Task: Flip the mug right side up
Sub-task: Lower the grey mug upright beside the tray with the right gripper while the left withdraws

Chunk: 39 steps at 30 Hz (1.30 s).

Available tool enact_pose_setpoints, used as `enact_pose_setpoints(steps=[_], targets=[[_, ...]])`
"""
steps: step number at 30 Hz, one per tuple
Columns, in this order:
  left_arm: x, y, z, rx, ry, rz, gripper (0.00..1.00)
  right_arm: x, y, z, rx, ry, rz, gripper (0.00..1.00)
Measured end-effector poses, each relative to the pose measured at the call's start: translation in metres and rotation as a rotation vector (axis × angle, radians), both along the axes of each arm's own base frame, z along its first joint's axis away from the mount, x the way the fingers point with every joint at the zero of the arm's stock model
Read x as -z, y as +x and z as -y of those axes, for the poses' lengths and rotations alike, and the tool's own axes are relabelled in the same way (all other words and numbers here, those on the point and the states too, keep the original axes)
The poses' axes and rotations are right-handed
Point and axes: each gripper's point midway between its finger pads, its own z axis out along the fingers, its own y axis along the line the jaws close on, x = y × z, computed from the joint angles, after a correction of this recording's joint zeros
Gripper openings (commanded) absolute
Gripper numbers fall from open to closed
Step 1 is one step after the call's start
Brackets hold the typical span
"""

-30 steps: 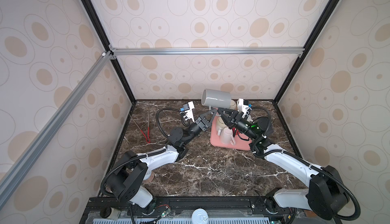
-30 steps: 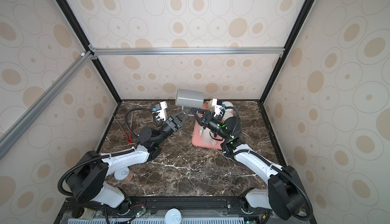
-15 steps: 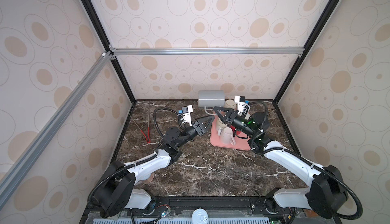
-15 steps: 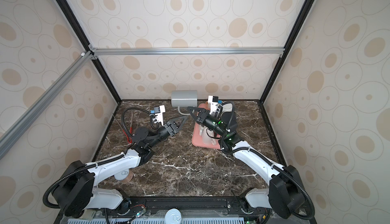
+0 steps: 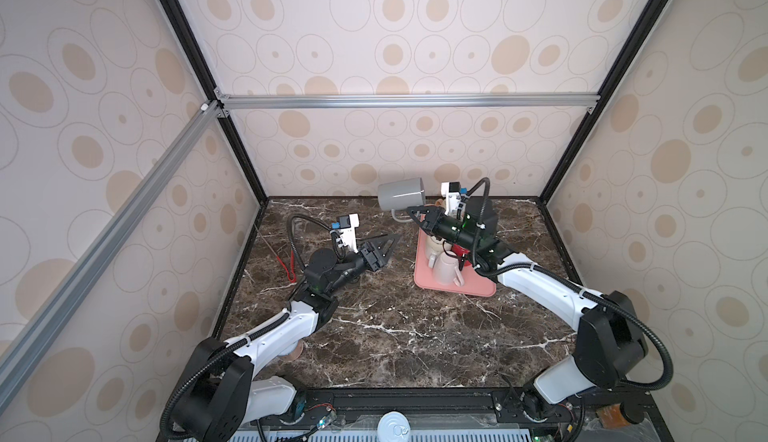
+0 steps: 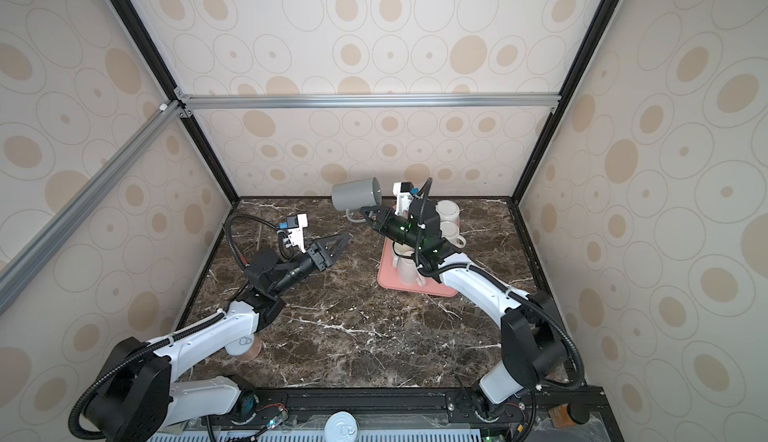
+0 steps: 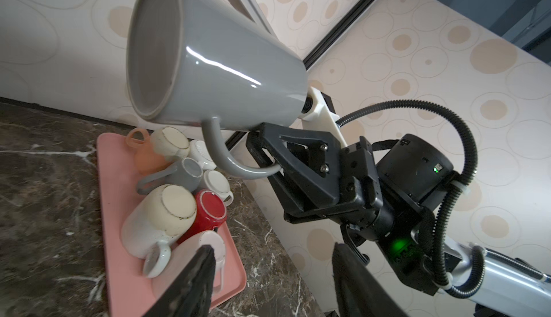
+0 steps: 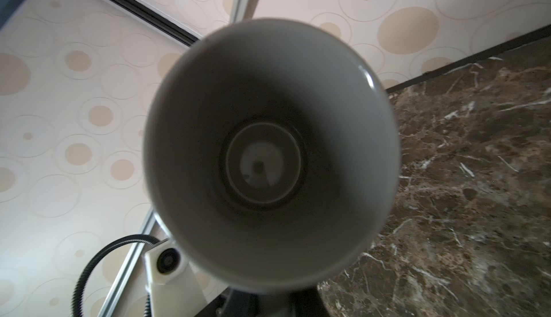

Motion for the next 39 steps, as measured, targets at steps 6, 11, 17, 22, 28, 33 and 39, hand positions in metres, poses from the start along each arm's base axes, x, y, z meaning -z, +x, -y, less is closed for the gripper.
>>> enact_pose_setpoints(steps=[6,11,17,22,28,33,39], targets=[[0.029,0.018,-0.024,-0.103,0.133,-0.028,0.62,0.066,0.043,-0.010,0.056,-0.213,-0.113,0.00],[0.039,0.025,-0.045,-0.213,0.263,-0.007,0.62,0.121,0.071,-0.020,0.071,-0.418,-0.179,0.00],[0.047,0.029,-0.068,-0.325,0.395,0.013,0.62,0.163,0.088,-0.043,0.052,-0.663,-0.162,0.00],[0.058,0.031,-0.081,-0.378,0.469,-0.009,0.62,0.184,0.098,-0.058,0.050,-0.826,-0.115,0.00],[0.069,0.031,-0.086,-0.397,0.509,-0.041,0.62,0.206,0.108,-0.050,0.070,-1.002,-0.085,0.00],[0.072,0.032,-0.087,-0.400,0.518,-0.052,0.62,0.203,0.125,-0.040,0.102,-1.100,-0.037,0.00],[0.077,0.036,-0.086,-0.396,0.530,-0.070,0.62,0.196,0.143,-0.043,0.112,-1.132,0.026,0.01]])
